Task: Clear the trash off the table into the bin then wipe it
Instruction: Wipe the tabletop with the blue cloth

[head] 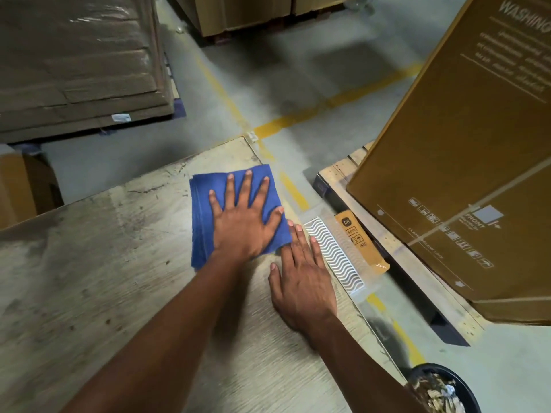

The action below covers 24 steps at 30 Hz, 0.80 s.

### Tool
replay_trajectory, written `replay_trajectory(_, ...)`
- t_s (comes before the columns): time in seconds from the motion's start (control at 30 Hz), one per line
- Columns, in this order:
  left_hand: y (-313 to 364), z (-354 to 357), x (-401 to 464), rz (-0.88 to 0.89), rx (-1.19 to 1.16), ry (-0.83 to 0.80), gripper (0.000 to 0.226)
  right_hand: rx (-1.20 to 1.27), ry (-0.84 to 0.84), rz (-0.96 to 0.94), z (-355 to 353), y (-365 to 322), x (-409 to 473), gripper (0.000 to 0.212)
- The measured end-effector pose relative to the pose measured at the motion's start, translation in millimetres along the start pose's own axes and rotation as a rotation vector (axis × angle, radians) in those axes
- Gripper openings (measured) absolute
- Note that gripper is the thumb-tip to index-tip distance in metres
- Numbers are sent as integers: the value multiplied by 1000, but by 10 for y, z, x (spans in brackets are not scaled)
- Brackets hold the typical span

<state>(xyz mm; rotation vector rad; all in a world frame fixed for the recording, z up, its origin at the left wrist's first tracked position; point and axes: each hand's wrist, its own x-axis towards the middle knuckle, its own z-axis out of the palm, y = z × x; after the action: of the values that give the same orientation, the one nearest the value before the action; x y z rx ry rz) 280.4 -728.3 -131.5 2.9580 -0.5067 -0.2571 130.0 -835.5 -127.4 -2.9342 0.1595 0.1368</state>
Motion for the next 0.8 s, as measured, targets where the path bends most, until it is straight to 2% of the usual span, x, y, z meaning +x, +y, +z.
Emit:
replay_trajectory(0.1,-59,-28,-38,-6,8,-12,82,6,12,-5,-22,-27,0,69)
replay_trajectory(0.33,-117,-268,1013,-153,-7,-33,83,2,7,-4,-8,-3,28,73)
replay_trajectory(0.6,-30,-14,-201,-13,-17,-1,81,-17,-15,4,-59,-3,2,67)
replay_trajectory(0.8,-245,-258,731,-138,-28,-9,83,-20,-21,3,-49,-23,17,75)
